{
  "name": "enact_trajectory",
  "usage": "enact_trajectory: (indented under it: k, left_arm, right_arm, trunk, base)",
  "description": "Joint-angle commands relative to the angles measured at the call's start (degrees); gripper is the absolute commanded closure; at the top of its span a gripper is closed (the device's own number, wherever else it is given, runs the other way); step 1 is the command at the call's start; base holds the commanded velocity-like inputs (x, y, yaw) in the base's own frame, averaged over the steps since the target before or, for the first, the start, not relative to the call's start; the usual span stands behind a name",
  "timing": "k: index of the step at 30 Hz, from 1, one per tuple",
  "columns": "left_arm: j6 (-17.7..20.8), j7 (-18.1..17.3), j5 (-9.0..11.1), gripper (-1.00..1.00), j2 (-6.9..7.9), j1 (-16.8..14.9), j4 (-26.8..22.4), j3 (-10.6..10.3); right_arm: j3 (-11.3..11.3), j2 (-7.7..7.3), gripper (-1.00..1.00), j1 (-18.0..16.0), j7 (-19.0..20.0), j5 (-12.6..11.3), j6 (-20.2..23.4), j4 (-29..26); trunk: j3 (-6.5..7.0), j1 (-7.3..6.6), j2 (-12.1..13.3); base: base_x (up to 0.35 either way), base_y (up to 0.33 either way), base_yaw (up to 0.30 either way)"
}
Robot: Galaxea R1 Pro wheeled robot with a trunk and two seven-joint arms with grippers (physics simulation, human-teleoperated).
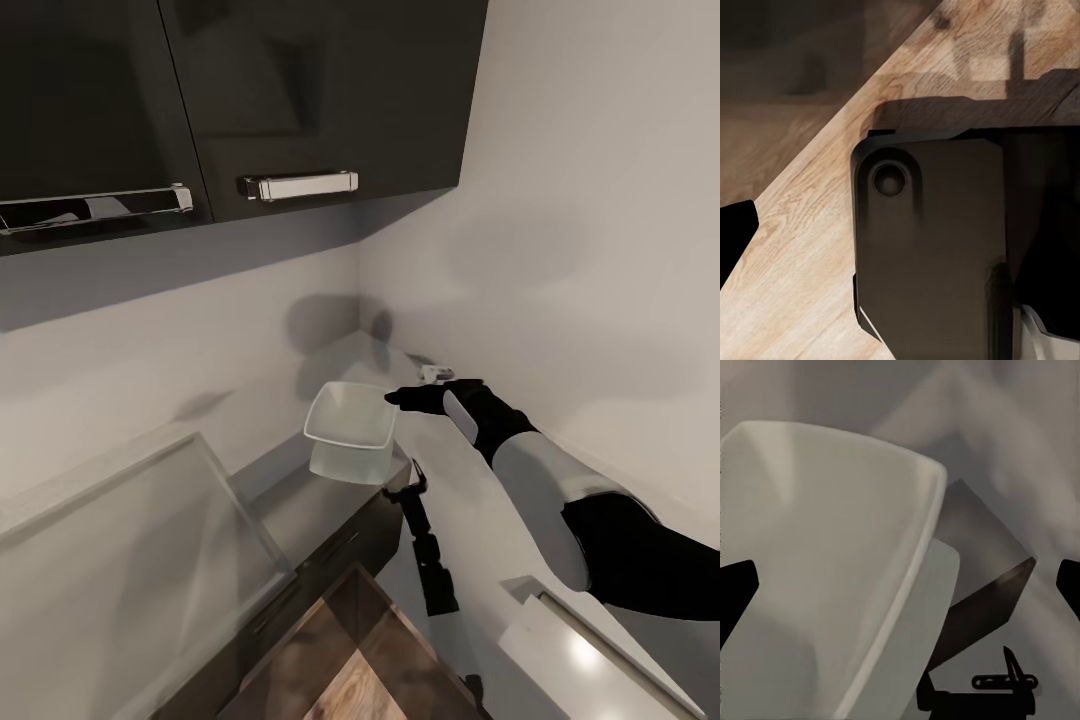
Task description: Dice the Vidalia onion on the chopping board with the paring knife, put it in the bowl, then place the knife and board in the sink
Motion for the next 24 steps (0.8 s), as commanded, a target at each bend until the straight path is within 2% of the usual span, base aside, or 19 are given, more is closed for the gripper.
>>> enact_trajectory:
  k: [1,9,15,24]
  left_arm:
    - [-0.10,-0.06,0.00,-1.00,0.02,0.01,-0.07,-0.11]
    - [-0.10,-0.06,0.00,-1.00,0.02,0.01,-0.07,-0.11]
    - [-0.10,-0.06,0.00,-1.00,0.02,0.01,-0.07,-0.11]
    - [-0.10,-0.06,0.00,-1.00,0.02,0.01,-0.07,-0.11]
  right_arm:
    - [0.41,-0.05,-1.00,-0.05,-0.12,-0.57,0.24,-0.05]
    - [0.32,-0.12,-1.00,-0.05,0.55,-0.57,0.22,0.01]
    - [0.24,-1.33,-1.00,-0.05,2.91,-0.60,0.22,0.03]
    - [0.15,-1.94,-1.00,0.02,5.03,-1.48,0.22,0.11]
  trunk:
    - [-0.10,0.03,-0.10]
    - [-0.10,0.03,-0.10]
    - [-0.10,0.03,-0.10]
    - [-0.10,0.03,-0.10]
  base:
    - [0.000,0.000,0.000]
    - [0.000,0.000,0.000]
    - [0.000,0.000,0.000]
    - [0.000,0.000,0.000]
